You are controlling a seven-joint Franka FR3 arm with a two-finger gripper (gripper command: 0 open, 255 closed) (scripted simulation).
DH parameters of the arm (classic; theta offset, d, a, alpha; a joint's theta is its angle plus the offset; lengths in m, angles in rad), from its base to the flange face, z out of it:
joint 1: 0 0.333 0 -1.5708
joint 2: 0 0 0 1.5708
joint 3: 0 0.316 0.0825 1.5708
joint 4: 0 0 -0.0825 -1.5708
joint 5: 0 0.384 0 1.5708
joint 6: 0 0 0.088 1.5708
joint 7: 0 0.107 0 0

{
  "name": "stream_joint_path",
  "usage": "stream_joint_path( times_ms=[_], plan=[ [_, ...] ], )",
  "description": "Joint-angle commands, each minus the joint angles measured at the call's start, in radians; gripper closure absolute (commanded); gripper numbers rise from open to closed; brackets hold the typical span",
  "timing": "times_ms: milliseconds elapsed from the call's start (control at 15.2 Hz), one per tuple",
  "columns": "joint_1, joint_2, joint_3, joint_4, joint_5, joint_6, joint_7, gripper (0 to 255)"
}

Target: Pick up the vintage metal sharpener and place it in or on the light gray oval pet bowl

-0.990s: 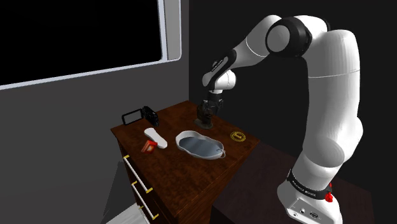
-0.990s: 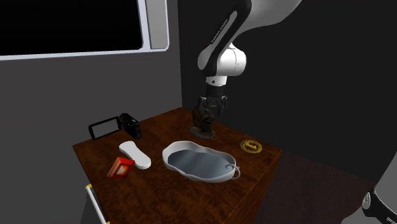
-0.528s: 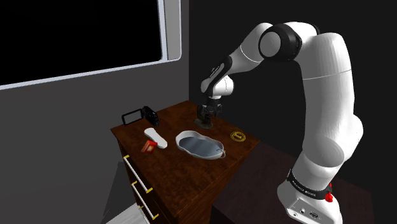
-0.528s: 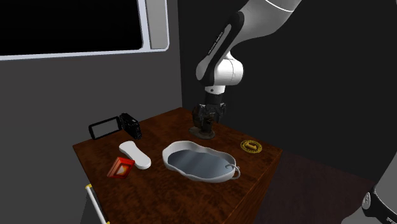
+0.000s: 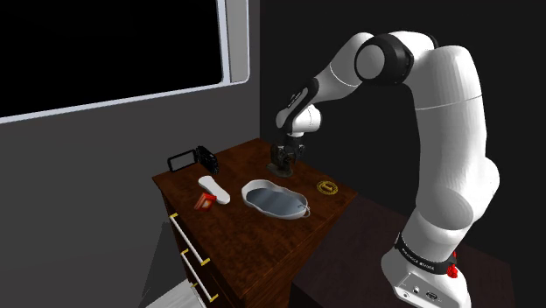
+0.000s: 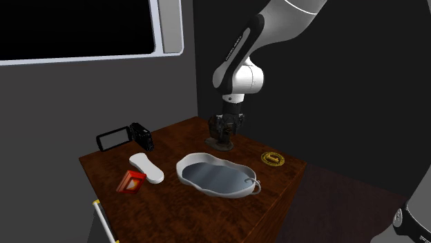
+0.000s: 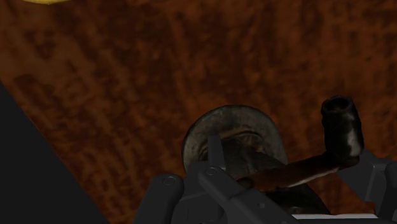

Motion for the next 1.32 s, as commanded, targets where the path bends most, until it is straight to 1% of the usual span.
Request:
stream_joint_path(
  times_ms=[0,528,1254],
  plan=[
    [0.0,0.0,0.0,0.0,0.0,0.0,0.0,255],
    [0.0,0.0,0.0,0.0,0.0,0.0,0.0,255],
    [0.017,-0.112,-0.025,0.0,-0.04,-0.11,0.036,255]
  ],
)
